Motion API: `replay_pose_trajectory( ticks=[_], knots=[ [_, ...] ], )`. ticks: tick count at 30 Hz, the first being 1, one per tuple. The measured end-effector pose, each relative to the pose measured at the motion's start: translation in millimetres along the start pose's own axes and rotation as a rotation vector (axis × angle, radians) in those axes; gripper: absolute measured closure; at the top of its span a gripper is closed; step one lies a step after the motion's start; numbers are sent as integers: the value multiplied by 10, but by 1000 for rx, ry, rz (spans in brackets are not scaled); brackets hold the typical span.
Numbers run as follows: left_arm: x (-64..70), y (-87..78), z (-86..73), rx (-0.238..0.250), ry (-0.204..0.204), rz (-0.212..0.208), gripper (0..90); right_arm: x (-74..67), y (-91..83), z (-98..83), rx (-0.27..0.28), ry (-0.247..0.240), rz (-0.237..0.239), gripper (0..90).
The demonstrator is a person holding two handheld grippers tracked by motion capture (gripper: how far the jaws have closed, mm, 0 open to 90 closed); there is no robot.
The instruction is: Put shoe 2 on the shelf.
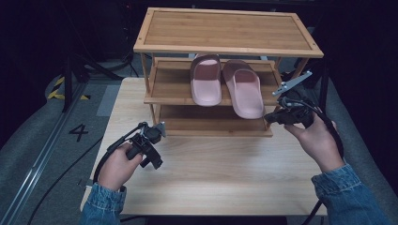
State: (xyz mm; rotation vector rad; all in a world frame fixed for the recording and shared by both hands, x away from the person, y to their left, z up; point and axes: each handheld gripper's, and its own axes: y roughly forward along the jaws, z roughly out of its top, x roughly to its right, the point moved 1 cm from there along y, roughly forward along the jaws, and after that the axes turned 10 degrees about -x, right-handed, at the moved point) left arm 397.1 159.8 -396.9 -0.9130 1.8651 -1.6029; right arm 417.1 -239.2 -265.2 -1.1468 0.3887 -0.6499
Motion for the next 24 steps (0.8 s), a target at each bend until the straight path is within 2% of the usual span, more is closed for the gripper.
replay_pose_trajectory(
  ticks=[1,2,7,15,24],
  knots=[
    [-11,-5,-10,-2,3,10,175,20,29,28,6,-2,5,893],
    [-13,4,-15,-3,-1,-3,175,22,32,39,12,-2,2,893],
    [-31,33,-45,-10,-13,-2,176,49,63,113,19,-2,-3,893],
    [-59,45,-157,-14,-32,2,175,62,170,332,27,-15,2,893],
    [-70,65,-232,-9,-48,-4,176,62,221,447,26,-23,0,893]
  ],
)
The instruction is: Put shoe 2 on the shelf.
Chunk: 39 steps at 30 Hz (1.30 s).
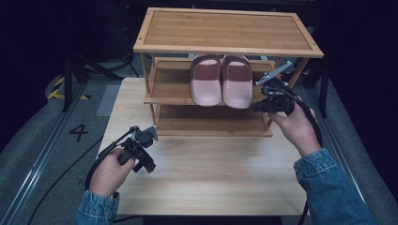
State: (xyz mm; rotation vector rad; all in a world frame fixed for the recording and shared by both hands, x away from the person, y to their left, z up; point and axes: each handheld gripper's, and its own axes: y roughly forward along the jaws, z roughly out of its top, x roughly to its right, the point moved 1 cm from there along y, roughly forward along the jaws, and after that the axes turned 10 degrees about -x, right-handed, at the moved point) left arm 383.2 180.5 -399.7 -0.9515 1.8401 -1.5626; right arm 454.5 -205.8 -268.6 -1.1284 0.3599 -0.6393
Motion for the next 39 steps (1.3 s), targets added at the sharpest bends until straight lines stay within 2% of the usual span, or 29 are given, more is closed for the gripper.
replay_pose_trajectory(
  ticks=[1,2,8,13,18,21,27,31,32,33,34,39],
  knots=[
    [-3,-1,-8,0,-3,12,176,-6,4,10,0,-3,1,892],
    [-4,4,-11,-1,-1,1,176,-14,7,21,-1,-5,-2,892],
    [3,-8,-16,6,3,2,176,-41,2,38,-4,-8,-9,872],
    [0,-24,-12,7,4,16,175,-67,-88,-6,14,-15,-10,870],
    [7,-14,-1,8,6,6,176,-119,-161,-51,7,-27,-7,863],
    [10,-28,1,11,10,23,176,-139,-214,-100,-4,-29,-9,862],
    [13,-26,14,14,13,12,174,-148,-295,-254,-21,-19,-4,863],
    [14,-21,18,9,20,25,177,-130,-315,-362,-30,-7,-7,864],
    [16,-28,13,9,12,35,177,-123,-320,-398,-34,-3,-7,865],
    [17,-21,13,11,13,13,176,-116,-322,-424,-35,-1,-7,865],
    [17,-23,10,8,9,9,176,-114,-323,-452,-38,8,-4,866],
    [15,-24,5,3,16,17,176,-80,-294,-588,-54,20,0,867]
  ],
)
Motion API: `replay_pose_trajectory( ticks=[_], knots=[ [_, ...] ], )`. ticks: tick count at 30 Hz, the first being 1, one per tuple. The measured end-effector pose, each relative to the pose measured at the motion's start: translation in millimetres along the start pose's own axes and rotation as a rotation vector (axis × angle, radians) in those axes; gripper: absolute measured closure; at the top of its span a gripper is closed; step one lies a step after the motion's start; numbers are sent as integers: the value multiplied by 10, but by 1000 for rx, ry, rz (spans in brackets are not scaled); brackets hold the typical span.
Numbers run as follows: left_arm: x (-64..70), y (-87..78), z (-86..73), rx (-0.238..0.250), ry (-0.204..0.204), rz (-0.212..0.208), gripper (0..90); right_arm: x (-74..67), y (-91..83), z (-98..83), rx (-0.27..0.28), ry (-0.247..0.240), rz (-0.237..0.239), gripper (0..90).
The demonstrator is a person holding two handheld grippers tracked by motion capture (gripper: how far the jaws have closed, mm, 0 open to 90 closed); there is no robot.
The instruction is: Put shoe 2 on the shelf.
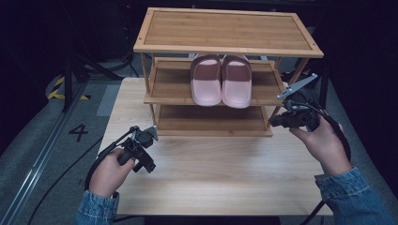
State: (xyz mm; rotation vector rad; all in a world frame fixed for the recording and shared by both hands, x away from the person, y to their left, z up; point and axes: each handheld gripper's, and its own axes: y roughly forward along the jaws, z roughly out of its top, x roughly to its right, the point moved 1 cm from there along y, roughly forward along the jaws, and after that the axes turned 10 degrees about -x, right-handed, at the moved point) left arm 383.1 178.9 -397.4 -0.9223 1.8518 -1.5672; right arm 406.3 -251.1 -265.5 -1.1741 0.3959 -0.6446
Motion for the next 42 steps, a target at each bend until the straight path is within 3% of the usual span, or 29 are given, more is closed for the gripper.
replay_pose_trajectory(
  ticks=[20,29,32,35,37,39,42],
  knots=[
    [-7,26,0,-3,-5,-2,175,85,486,-613,-116,86,52,866],
    [-7,38,1,-8,-8,-11,176,100,800,-789,-220,124,94,843],
    [-8,38,4,-11,-4,3,176,97,883,-817,-261,137,102,838],
    [-7,41,8,-10,0,2,176,86,974,-841,-313,148,116,731],
    [0,43,9,-11,-4,-10,176,72,1023,-846,-331,143,102,551],
    [1,44,9,-11,-5,-10,176,51,1052,-847,-333,132,82,443],
    [-2,45,9,-12,-4,-10,176,38,1069,-844,-340,118,72,407]
  ],
)
